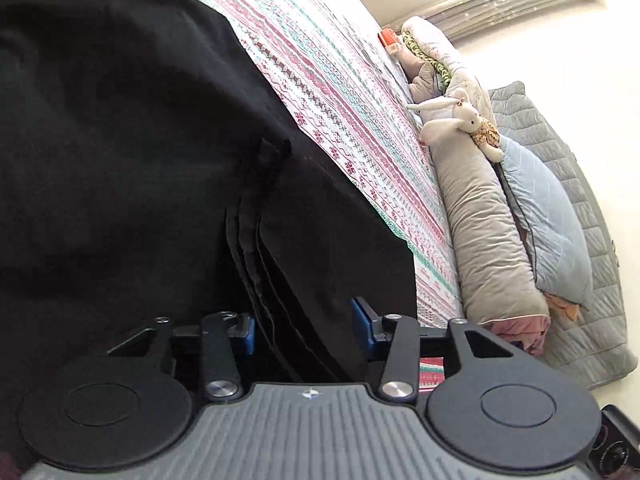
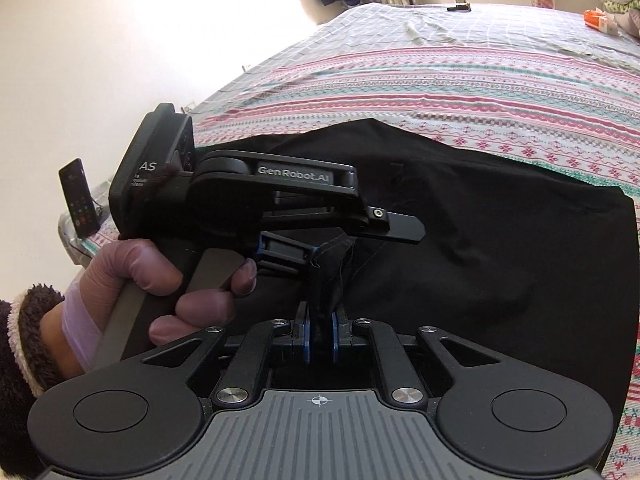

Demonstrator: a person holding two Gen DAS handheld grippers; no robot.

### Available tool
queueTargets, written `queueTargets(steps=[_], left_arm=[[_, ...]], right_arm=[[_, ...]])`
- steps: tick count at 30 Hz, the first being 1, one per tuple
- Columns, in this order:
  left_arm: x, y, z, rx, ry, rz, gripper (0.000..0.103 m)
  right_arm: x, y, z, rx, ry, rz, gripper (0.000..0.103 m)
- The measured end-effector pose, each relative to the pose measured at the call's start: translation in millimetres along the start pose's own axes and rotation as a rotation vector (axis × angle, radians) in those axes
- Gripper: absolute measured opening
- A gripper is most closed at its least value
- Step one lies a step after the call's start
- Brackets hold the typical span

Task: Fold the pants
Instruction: 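Grasp the pants edge with the left gripper while the right gripper holds its edge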

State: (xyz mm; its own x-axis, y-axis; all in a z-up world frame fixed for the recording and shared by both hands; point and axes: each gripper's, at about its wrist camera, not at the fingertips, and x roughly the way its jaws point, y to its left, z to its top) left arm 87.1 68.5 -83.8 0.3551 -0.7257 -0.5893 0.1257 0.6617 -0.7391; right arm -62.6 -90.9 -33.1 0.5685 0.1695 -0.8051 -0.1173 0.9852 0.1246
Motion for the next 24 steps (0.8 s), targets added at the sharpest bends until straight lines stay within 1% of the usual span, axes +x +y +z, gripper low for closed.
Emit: queueTargets(steps=[1,2,3,5,6,7,8,9,10,12,14,18,20,22,24], left_arm=[[1,-3,0,0.022,-0.003,0.022,0.034],[3,-5,1,0.062,-0.002,0.07,0.012],[5,-10,2,0.108,0.006,0.124,0.012],[4,-19,5,0.186,0.003,0.191,0.012],[1,-21,6,0.223,-0.003,0.227,0.012],[-2,-25,8,0.256,-0.012,0.26,0.012],[-5,-27,9,0.295,-0.026,0.3,0.012],[-9,-28,11,0.327,-0.041,0.34,0.012],[-14,-26,13,0.351,-0.055,0.374,0.012],[-21,-23,18,0.388,-0.088,0.44,0.012],[-31,-18,23,0.417,-0.118,0.501,0.012],[-49,-5,32,0.445,-0.157,0.581,0.012],[-55,-1,37,0.454,-0.174,0.623,0.012],[-62,2,43,0.459,-0.196,0.666,0.012],[-72,9,49,0.462,-0.224,0.707,0.012]], right_arm=[[2,1,0,-0.008,0.01,0.005,0.012],[3,3,-1,-0.014,0.023,0.011,0.014],[4,2,-2,-0.012,0.031,0.013,0.015],[2,-1,-1,0.001,0.028,0.021,0.02],[-1,-3,-1,0.015,0.013,0.024,0.026],[-5,-6,0,0.028,-0.006,0.029,0.035],[-9,-11,2,0.043,-0.028,0.035,0.041],[-13,-14,3,0.058,-0.048,0.034,0.053],[-17,-18,4,0.074,-0.065,0.027,0.059],[-20,-26,5,0.101,-0.079,-0.002,0.06],[-18,-36,5,0.132,-0.079,-0.06,0.06],[-6,-48,5,0.162,-0.046,-0.168,0.06],[2,-50,5,0.153,-0.032,-0.211,0.06],[8,-48,6,0.129,-0.022,-0.244,0.064],[12,-43,8,0.103,-0.02,-0.256,0.066]])
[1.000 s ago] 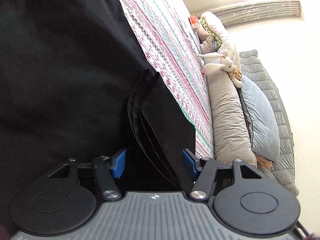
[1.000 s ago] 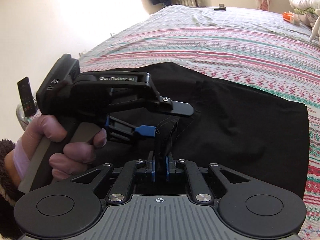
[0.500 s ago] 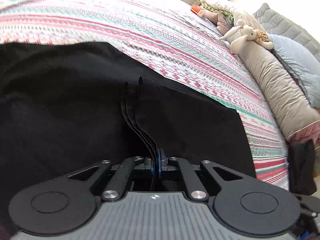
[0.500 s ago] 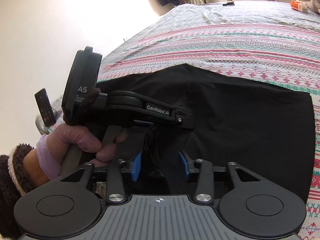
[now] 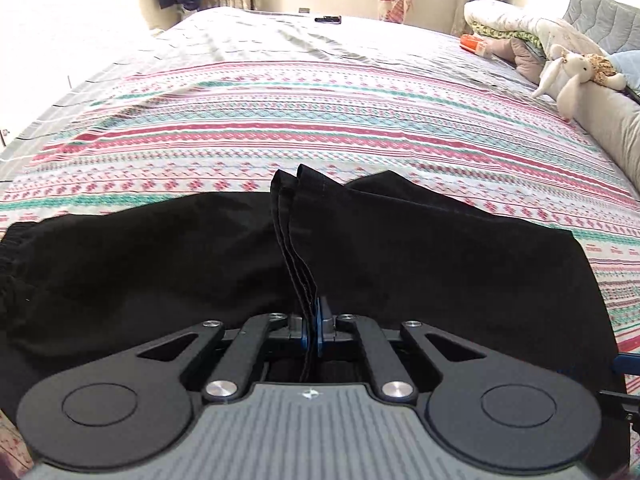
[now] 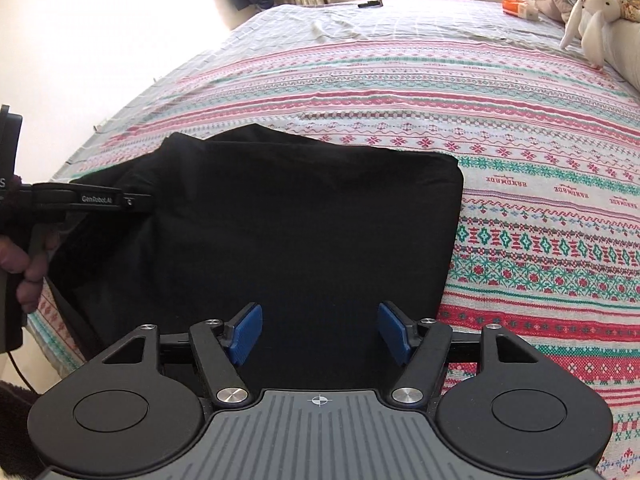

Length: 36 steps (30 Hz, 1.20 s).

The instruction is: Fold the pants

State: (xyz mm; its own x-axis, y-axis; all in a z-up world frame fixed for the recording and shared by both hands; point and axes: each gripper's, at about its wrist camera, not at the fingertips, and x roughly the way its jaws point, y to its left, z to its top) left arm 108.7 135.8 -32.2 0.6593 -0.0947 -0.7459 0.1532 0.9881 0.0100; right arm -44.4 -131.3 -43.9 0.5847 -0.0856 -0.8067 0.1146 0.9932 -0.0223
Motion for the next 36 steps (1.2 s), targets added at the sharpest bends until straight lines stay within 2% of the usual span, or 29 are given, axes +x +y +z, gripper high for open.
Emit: queueTargets(steps=[4,7,17,20,24,25,26,28,29,31,36], left_arm=[[-5,29,4,-0.025,-0.021,0.058,0.012],[-7,52,7,-0.053,-0.038,0.116,0.012],[-10,131,1,-0.12,-0.088,0.39,0.012],[-7,151,0,-0.157,-0.097,0.432,0.013],[-4,165,0,-0.211,-0.104,0.446,0.014],[-3,166,0,-0.206,-0.105,0.465,0.019],[-3,165,0,-0.193,-0.107,0.493,0.03],[-5,158,-1,-0.152,-0.118,0.585,0.042],[-8,158,-2,-0.138,-0.116,0.619,0.043],[-12,158,-2,-0.141,-0.111,0.61,0.043],[-35,148,-6,-0.179,-0.132,0.471,0.058]], right_arm=[[3,15,1,-0.059,-0.016,-0.008,0.073],[9,23,5,-0.073,-0.023,-0.011,0.075],[34,43,14,-0.065,-0.005,0.009,0.075],[42,49,16,-0.066,0.0,0.013,0.075],[51,55,16,-0.062,0.009,0.013,0.075],[53,56,15,-0.06,0.012,0.014,0.075],[55,56,15,-0.059,0.015,0.015,0.075],[55,56,13,-0.066,0.012,0.012,0.076],[55,56,13,-0.07,0.013,0.01,0.076],[55,56,14,-0.066,0.011,0.007,0.076],[49,50,19,-0.031,0.004,0.024,0.076]])
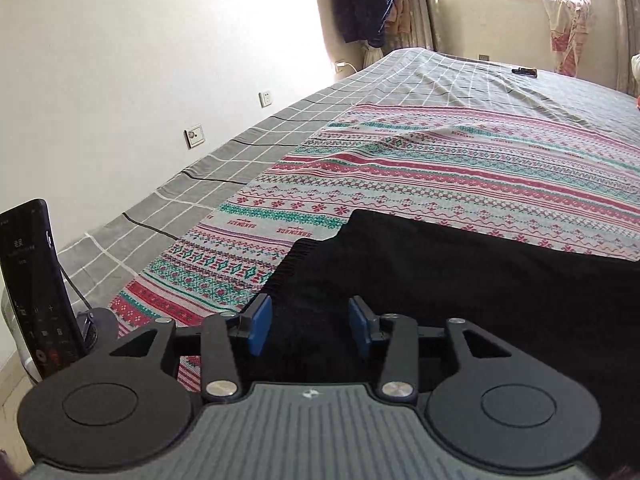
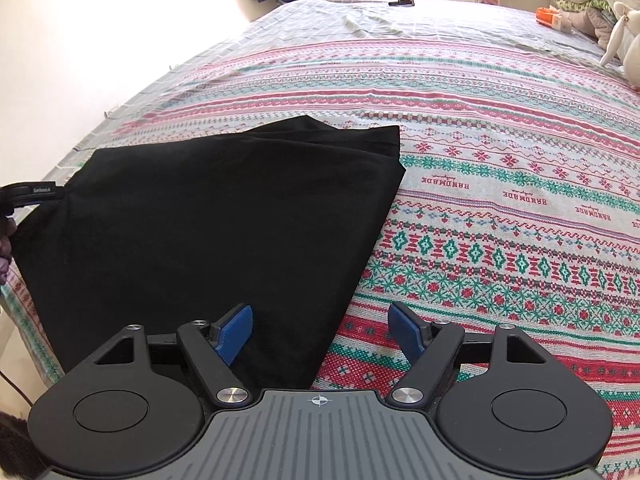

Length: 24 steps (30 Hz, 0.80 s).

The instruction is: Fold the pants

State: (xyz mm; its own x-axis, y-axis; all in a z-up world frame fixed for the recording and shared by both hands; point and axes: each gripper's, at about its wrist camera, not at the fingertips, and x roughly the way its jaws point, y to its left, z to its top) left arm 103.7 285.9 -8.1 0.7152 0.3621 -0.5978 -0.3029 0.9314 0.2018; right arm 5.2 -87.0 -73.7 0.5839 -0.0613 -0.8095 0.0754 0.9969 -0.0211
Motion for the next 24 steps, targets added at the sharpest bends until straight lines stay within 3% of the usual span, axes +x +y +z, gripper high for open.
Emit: queueTargets(steps=[4,10,15,17,19,24], left_arm=[[-27,-16,-8,0.0,0.007,-0.147,0.073],[-52,-57,-32,0.014,0.095,-0.42,0.077],[-67,-98,-57,0.125,0.139,-0.555,0.078],[-70,-111,-65,0.178,0.152,-0.587,0.078],[-72,-118,-72,0.208,0.153,-0.621,0.078],[-76,-123,-83,0.266,0.119,-0.686,0.078]], right_arm=[[-5,-7,4,0.061,0.007,0.058,0.076],[-2,-24,2,0.233,0.08,0.18,0.076],[-7,-35,-9,0.318,0.147,0.267,0.075],[-12,-41,-17,0.35,0.168,0.296,0.067],[-14,-44,-23,0.363,0.183,0.31,0.05],[-14,-56,-39,0.455,0.238,0.413,0.04]])
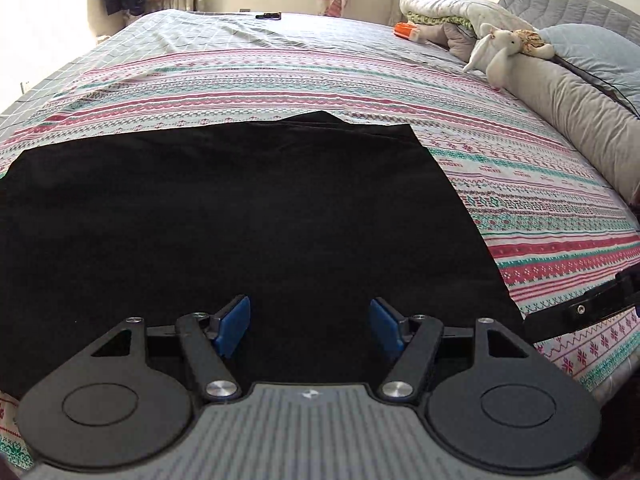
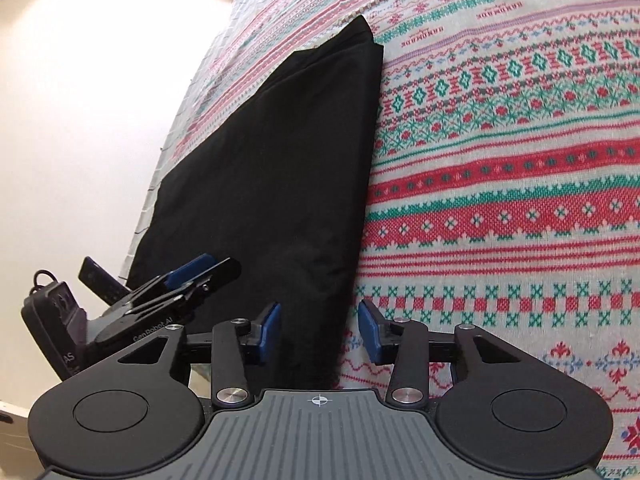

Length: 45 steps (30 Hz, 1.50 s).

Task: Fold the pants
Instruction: 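Grasp the folded pants end with the right gripper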

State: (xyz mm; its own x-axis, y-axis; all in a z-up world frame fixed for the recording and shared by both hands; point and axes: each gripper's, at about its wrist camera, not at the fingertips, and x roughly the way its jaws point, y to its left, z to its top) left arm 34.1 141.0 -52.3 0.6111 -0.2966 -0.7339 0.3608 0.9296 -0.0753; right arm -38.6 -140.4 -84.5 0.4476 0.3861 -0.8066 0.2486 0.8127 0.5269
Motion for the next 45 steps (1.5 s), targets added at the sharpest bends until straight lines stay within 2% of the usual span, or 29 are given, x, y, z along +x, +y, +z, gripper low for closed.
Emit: queueTargets(steps=[3,6,10,17,20,25,28,30,32,40,45], left_arm=[[-3,-6,-4,0.045,-0.009,-0.055,0.078],[-8,-14,-10,0.112,-0.018,-0.119,0.078],[-15,-23,-16,0.192,-0.029,-0.234,0.078],[-26,-37,-26,0.298,-0.051,-0.4,0.08],[-30,-42,-29,0.336,-0.063,-0.435,0.082],[-30,-56,-32,0.4,-0.092,-0.414,0.084],[-27,-64,-33,0.411,-0.139,-0.345,0.084],[-22,-72,-35,0.424,-0.17,-0.255,0.082],[-18,-81,-38,0.451,-0.189,-0.174,0.072],[-12,-93,-52,0.53,-0.213,-0.044,0.042],[-11,-96,-48,0.509,-0.203,-0.021,0.035]], right_arm=[[2,-6,-8,0.017,0.043,0.057,0.037],[5,-4,-14,-0.023,0.07,0.081,0.035],[8,-8,-18,0.011,0.103,0.127,0.035],[-5,-6,-12,0.046,0.084,0.199,0.035],[-6,1,-9,0.041,0.075,0.22,0.035],[-9,9,-1,0.041,0.058,0.257,0.035],[-7,17,3,0.044,0.051,0.275,0.035],[-8,18,4,0.043,0.046,0.282,0.035],[-7,18,6,0.046,0.038,0.274,0.035],[4,-9,24,0.106,0.011,0.115,0.038],[16,-15,50,0.116,-0.023,0.059,0.038]])
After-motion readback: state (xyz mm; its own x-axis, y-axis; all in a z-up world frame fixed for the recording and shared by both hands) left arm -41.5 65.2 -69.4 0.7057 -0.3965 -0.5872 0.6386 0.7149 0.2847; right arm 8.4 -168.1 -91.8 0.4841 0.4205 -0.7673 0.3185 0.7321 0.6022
